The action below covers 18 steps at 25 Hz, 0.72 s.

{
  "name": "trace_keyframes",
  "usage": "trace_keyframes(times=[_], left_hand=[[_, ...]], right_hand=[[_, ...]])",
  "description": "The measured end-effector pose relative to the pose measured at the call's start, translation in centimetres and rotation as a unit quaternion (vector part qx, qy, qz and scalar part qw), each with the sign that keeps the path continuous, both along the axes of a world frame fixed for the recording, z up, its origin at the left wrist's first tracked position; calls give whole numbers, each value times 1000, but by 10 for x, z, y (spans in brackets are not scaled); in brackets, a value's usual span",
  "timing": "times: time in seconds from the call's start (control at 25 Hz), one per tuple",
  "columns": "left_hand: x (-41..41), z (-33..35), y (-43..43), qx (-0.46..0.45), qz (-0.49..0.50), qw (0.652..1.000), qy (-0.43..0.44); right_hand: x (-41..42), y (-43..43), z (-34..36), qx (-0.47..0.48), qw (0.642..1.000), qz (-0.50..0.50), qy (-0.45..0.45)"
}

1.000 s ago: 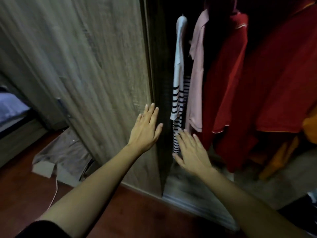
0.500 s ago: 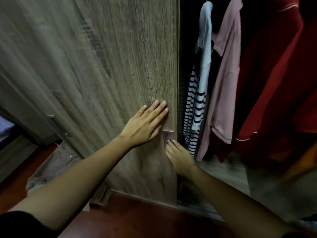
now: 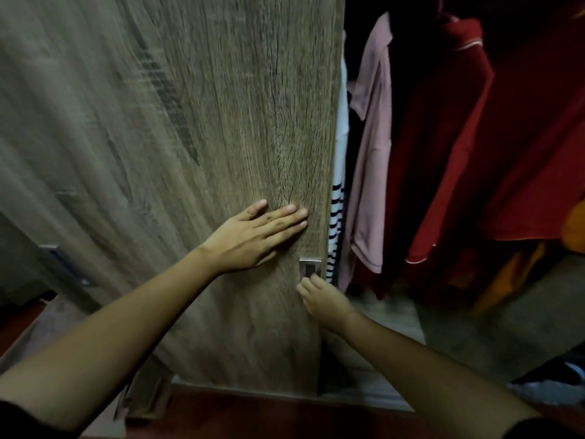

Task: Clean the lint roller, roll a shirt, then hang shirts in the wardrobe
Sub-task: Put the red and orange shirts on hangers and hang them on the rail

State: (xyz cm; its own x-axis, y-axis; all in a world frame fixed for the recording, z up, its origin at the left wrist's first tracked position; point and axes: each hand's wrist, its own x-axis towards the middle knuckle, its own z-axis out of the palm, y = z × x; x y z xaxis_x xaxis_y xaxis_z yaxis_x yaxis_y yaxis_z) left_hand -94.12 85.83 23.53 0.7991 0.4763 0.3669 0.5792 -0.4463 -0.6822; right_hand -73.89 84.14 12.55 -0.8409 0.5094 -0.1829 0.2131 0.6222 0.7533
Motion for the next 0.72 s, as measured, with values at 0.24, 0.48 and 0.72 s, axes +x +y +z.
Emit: trace_keyframes(times=[0.24,0.48,0.72], left_hand=[[80,-7,19,46,-88,994,-35],[177,-10,29,55,-144,986,-64],[271,-14,36,51,-165,982,-82]], right_hand=[[72,-2,-2,-5,998,-67,1],[163,-13,2,13,992,-125,-18],[247,-13,2,-8,976,-208,-69]])
